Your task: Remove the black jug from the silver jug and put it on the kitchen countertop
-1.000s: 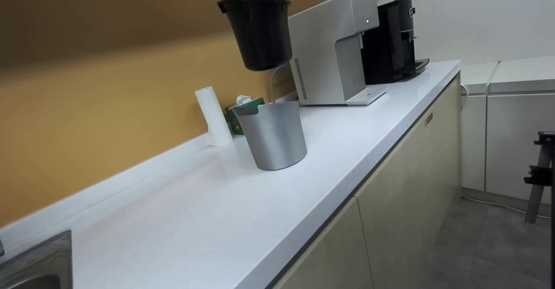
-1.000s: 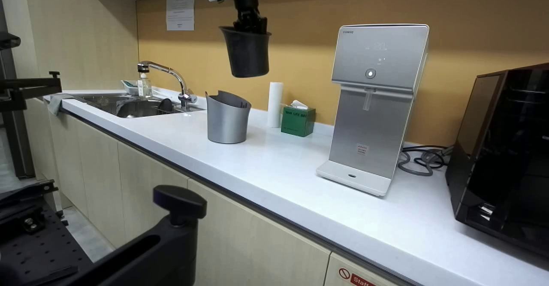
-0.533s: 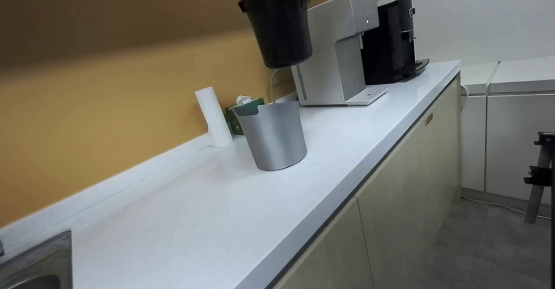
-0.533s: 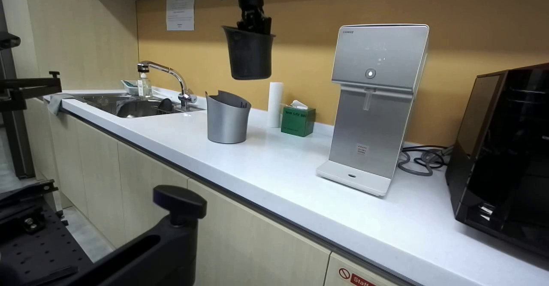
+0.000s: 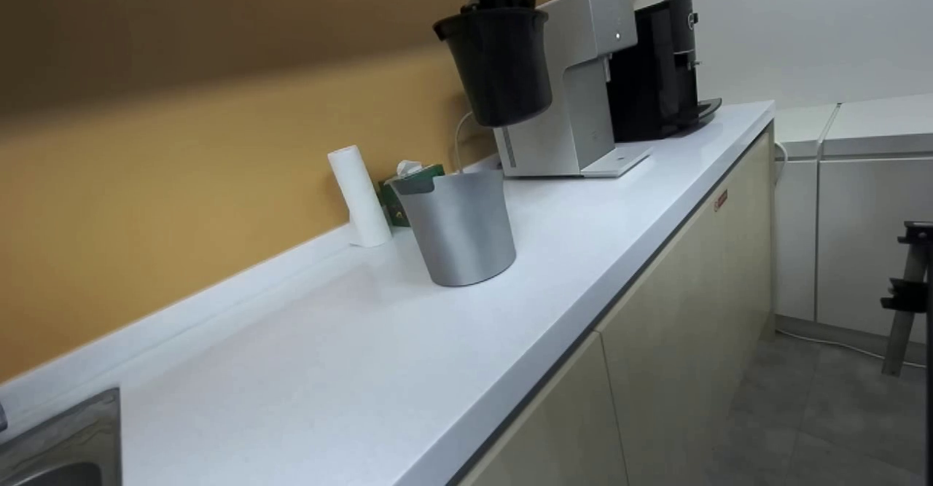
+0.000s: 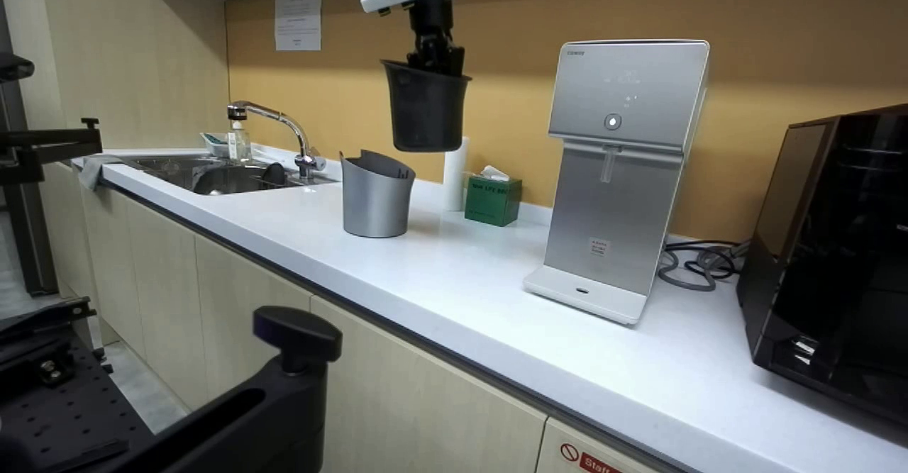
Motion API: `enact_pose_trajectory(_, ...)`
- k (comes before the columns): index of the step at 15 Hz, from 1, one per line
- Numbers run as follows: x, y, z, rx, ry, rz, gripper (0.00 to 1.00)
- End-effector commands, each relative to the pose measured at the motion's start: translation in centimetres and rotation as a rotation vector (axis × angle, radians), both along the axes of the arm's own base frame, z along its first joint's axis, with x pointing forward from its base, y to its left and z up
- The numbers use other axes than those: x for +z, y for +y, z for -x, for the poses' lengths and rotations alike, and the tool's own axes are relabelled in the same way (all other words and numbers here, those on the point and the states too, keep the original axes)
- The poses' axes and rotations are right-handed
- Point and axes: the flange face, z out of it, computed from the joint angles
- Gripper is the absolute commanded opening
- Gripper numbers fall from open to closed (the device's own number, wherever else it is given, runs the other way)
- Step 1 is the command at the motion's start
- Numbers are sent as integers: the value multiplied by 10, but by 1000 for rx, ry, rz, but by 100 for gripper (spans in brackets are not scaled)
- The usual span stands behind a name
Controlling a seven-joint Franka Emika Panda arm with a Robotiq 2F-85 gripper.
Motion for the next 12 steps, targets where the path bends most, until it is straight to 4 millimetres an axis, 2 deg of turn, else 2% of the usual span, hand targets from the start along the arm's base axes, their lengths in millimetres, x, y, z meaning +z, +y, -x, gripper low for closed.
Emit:
enact_pose_trajectory(1, -2, -26, 18, -80, -2, -5, 3)
enact_pose_trajectory(6, -32, -55, 33, -161, -5, -53, 3)
enact_pose_trajectory(12, -78, -68, 45, -227, -105, -69, 3)
